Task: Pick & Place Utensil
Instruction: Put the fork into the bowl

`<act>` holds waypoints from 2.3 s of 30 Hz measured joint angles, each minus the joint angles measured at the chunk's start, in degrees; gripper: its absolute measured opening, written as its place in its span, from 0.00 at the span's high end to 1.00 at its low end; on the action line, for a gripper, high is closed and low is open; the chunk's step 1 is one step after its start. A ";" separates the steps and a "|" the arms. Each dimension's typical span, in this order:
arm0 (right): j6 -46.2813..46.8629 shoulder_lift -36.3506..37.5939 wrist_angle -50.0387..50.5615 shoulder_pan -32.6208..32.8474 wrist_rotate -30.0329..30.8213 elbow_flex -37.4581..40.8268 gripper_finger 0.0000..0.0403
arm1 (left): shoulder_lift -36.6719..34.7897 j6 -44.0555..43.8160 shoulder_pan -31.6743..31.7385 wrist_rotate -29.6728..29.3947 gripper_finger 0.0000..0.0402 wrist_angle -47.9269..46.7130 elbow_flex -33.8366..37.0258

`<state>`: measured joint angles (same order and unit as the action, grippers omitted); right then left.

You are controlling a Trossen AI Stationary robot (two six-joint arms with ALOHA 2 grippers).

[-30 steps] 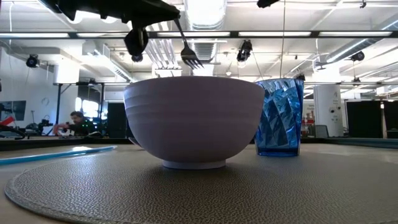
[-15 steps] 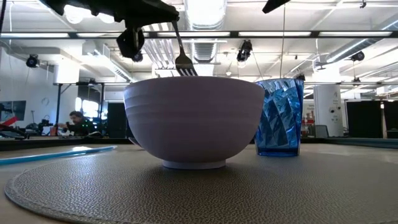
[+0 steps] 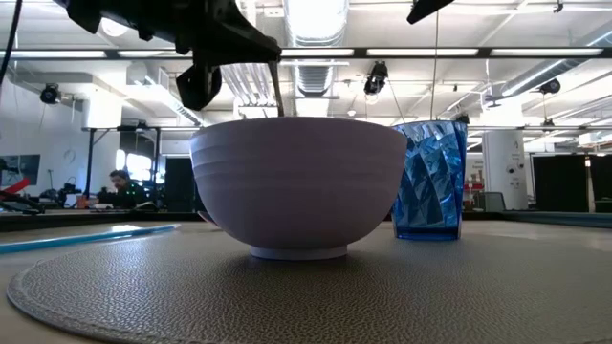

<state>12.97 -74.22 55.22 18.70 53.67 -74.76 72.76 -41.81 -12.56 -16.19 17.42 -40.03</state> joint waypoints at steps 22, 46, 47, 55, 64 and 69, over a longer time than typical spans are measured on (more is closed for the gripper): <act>4.02 0.00 0.00 0.00 -0.15 0.00 0.65 | 3.04 -1.57 0.07 2.01 1.00 8.58 6.71; 2.47 0.00 0.00 0.02 -0.11 0.00 0.70 | 4.63 -6.53 -0.04 -2.52 1.00 9.48 8.26; 2.49 0.00 0.00 0.02 -0.11 0.00 0.69 | 4.63 -6.57 -0.04 -2.56 1.00 9.53 8.26; 3.57 0.00 0.00 0.04 -0.13 0.00 0.67 | 4.67 -5.76 -0.13 -2.58 0.99 9.99 8.31; 4.00 0.00 -0.02 0.04 -0.13 0.00 0.70 | 4.67 -3.10 -0.13 -2.56 0.93 8.68 8.35; 3.98 0.00 -0.02 0.04 -0.12 0.00 0.71 | 4.67 -2.52 -0.13 -2.57 0.94 7.55 8.37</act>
<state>16.95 -74.22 55.20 18.74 53.55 -74.76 77.43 -44.33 -12.69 -18.75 24.96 -31.66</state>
